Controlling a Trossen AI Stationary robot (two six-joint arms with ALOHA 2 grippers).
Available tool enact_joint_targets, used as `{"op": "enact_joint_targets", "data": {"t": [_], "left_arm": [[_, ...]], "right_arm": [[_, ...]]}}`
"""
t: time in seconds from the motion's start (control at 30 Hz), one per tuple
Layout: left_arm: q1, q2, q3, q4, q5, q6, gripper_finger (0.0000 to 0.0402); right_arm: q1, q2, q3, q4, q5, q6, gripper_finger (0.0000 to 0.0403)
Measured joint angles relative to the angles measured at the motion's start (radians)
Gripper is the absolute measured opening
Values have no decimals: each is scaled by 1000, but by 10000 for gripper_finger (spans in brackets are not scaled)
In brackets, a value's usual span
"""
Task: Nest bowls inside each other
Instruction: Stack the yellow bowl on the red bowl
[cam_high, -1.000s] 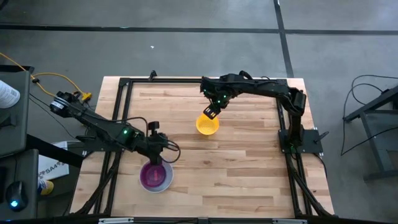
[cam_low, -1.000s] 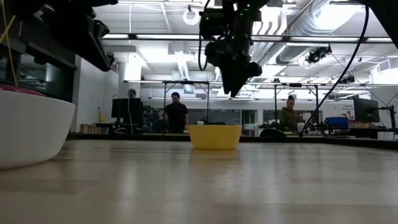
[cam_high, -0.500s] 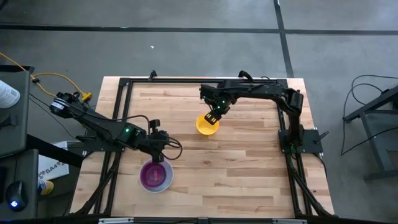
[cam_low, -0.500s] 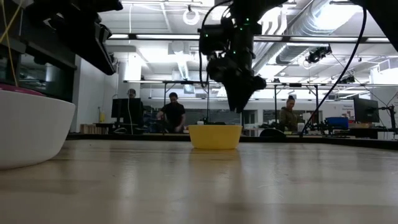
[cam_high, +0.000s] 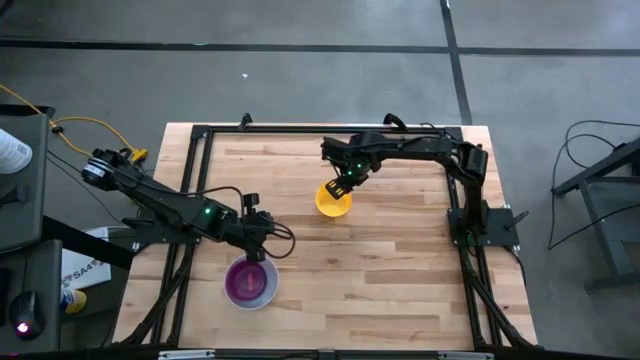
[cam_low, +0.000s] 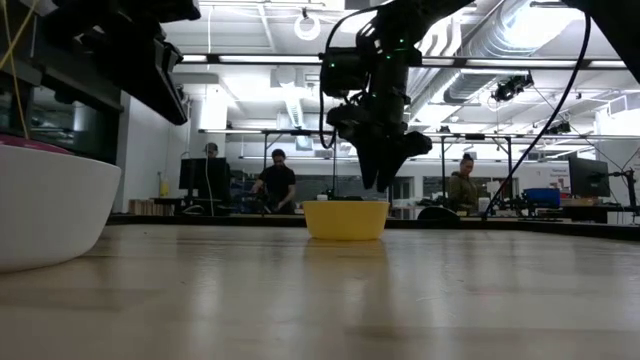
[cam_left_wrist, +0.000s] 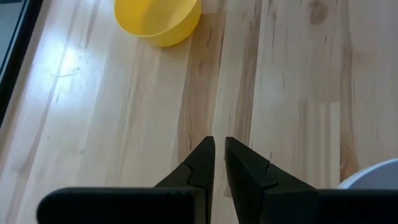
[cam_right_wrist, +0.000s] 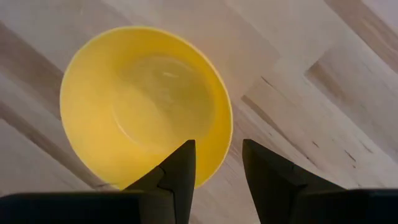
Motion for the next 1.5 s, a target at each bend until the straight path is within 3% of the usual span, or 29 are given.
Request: {"op": "enact_joint_targets", "data": {"t": [0.4, 1.23, 1.5], "left_arm": [[0, 0, 0, -10, 2, -1, 38], [0, 0, 0, -9, 5, 2, 38], [0, 0, 0, -9, 5, 2, 38]], "right_arm": [[1, 0, 0, 0, 27, 163, 125], [37, -1, -97, 91, -31, 188, 125], [37, -1, -97, 109, -34, 180, 94]]}}
